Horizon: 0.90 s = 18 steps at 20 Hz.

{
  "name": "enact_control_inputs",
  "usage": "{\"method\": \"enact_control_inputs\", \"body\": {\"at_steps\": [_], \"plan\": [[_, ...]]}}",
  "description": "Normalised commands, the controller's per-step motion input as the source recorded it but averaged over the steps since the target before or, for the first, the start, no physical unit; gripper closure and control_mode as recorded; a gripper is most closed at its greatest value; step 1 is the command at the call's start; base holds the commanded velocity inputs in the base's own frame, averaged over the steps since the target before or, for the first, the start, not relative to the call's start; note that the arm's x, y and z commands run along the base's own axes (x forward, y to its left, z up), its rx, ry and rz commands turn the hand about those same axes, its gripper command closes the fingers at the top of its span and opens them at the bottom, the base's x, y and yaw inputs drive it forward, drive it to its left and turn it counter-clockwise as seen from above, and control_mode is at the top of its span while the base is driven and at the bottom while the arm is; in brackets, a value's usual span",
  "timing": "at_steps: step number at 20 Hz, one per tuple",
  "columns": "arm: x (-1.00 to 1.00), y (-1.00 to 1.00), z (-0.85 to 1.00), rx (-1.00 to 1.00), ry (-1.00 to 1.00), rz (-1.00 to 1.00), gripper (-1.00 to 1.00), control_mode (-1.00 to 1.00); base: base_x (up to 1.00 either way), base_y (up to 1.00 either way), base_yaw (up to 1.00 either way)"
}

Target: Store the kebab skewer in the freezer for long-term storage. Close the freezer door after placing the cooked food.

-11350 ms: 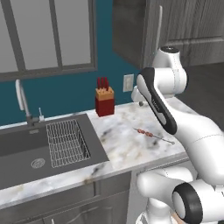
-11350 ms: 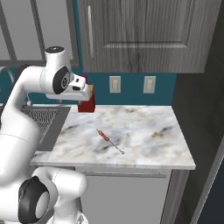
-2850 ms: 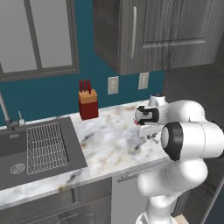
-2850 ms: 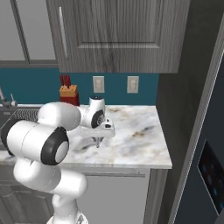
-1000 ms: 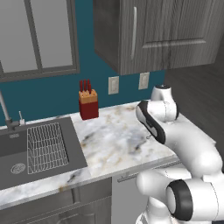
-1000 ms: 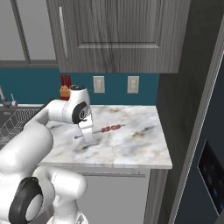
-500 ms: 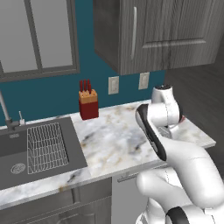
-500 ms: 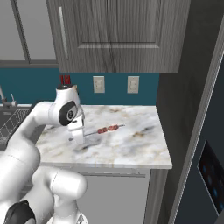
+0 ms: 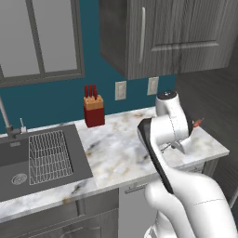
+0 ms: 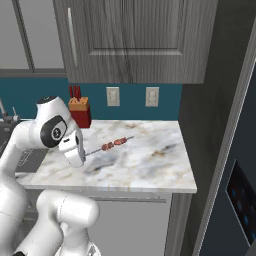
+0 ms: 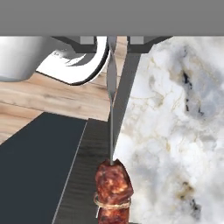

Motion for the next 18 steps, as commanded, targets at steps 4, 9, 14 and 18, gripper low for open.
{"method": "enact_control_inputs", "body": {"at_steps": [4, 9, 14, 18], "plan": [[-0.18, 0.16, 0.43, -0.09, 0.0, 0.0, 1.0, -1.0, 0.0, 0.0, 0.0], [-0.23, 0.09, 0.18, -0.03, 0.0, 0.0, 1.0, -1.0, 0.0, 0.0, 0.0], [-0.37, 0.12, 0.1, -0.03, 0.0, 0.0, 1.0, -1.0, 0.0, 0.0, 0.0], [-0.33, 0.17, 0.18, 0.0, 0.0, 0.0, 1.0, -1.0, 0.0, 0.0, 0.0]]}}
